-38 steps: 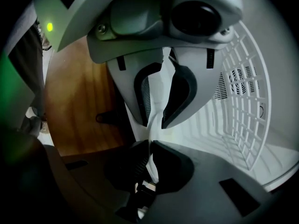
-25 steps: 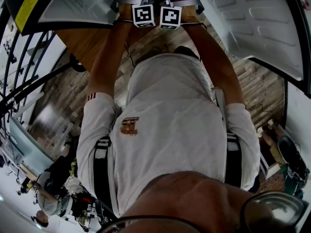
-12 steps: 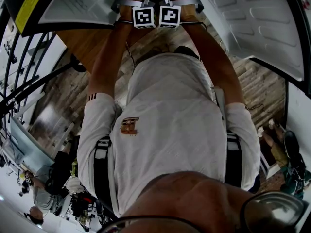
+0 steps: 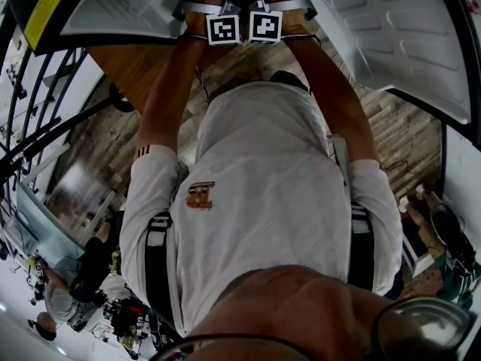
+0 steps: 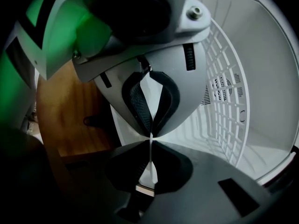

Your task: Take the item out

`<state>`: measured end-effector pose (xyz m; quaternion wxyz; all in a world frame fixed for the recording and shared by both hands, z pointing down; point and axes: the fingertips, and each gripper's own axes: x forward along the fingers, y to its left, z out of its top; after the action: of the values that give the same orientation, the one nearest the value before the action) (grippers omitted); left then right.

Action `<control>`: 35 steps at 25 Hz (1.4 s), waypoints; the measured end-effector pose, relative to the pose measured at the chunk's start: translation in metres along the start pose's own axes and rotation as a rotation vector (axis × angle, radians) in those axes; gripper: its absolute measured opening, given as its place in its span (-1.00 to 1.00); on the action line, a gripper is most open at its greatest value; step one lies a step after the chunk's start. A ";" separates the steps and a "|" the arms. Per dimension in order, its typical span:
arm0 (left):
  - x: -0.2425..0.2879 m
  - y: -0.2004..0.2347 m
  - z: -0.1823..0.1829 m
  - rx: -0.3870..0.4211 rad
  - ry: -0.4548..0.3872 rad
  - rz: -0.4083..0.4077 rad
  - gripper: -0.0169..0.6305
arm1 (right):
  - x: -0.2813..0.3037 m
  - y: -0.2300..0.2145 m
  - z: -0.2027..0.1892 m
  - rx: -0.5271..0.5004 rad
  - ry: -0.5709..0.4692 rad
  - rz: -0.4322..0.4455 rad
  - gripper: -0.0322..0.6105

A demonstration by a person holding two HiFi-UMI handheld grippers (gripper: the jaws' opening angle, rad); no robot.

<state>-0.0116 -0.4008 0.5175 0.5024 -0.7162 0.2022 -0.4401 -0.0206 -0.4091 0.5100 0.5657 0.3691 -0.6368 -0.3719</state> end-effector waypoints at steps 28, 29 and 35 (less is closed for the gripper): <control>-0.033 0.024 0.006 0.070 0.094 0.123 -0.87 | -0.036 -0.019 0.013 0.034 -0.078 -0.072 -0.78; -0.034 0.022 0.007 0.069 0.095 0.122 -0.87 | -0.037 -0.018 0.013 0.032 -0.078 -0.072 -0.78; -0.033 0.026 0.007 0.069 0.105 0.131 -0.87 | -0.037 -0.021 0.012 0.029 -0.086 -0.077 -0.78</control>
<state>-0.0192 -0.3834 0.4787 0.5430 -0.6597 0.2596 -0.4501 -0.0281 -0.3855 0.4739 0.5176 0.3854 -0.6511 -0.3995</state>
